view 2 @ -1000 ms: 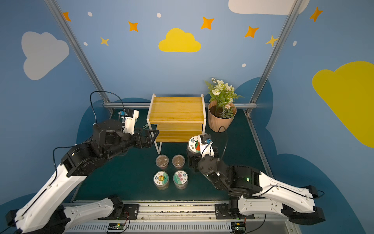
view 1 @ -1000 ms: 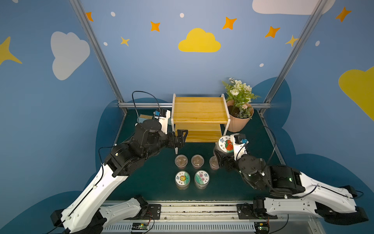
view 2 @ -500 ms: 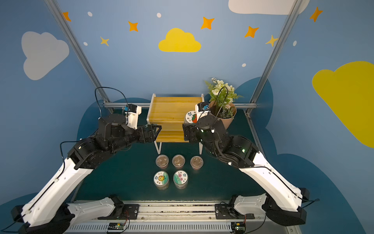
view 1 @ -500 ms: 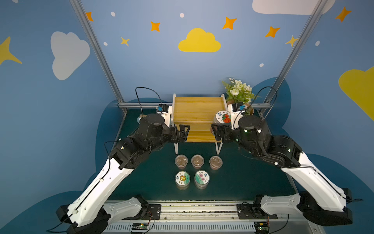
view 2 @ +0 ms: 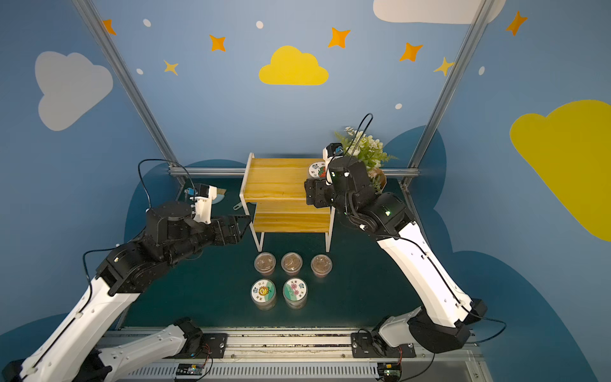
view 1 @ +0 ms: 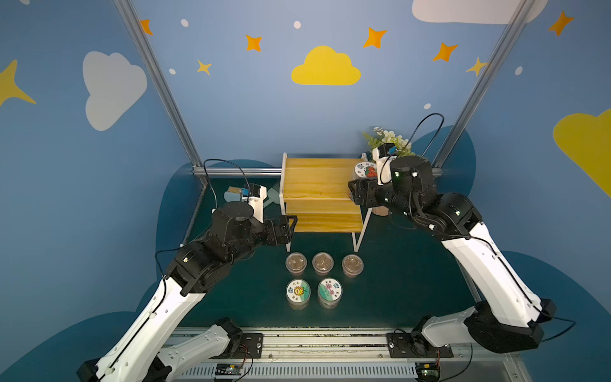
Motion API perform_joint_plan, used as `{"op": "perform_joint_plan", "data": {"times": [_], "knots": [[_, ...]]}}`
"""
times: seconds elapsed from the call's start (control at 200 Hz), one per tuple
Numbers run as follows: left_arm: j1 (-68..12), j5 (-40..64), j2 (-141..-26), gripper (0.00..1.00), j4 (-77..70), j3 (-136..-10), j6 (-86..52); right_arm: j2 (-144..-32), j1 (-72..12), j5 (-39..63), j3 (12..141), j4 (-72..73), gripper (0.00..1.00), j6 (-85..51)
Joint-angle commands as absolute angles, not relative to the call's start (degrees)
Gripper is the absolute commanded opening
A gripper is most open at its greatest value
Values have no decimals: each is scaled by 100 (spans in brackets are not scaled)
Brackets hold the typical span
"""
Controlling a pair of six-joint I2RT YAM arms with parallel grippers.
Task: Place the seed container on the shelf
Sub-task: Place the seed jar on the shelf.
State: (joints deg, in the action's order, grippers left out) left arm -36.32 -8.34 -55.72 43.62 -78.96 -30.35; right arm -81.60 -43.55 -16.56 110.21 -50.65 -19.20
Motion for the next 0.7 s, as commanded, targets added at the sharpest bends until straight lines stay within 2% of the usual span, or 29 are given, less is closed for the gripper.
{"op": "perform_joint_plan", "data": {"times": [0.0,0.24,0.696], "knots": [[-3594,-808,-5504,100,4379,-7872,-3083,-8324,-4251,-1398,11277,-4910,47,-1859],[-3560,-821,-5458,100,4387,-7770,-3115,-8744,-4136,-1487,11505,-4865,47,-1870],[-3480,-809,-5431,100,4447,-7707,-3084,-8887,-3913,-1652,11009,-4481,46,-1697]]}}
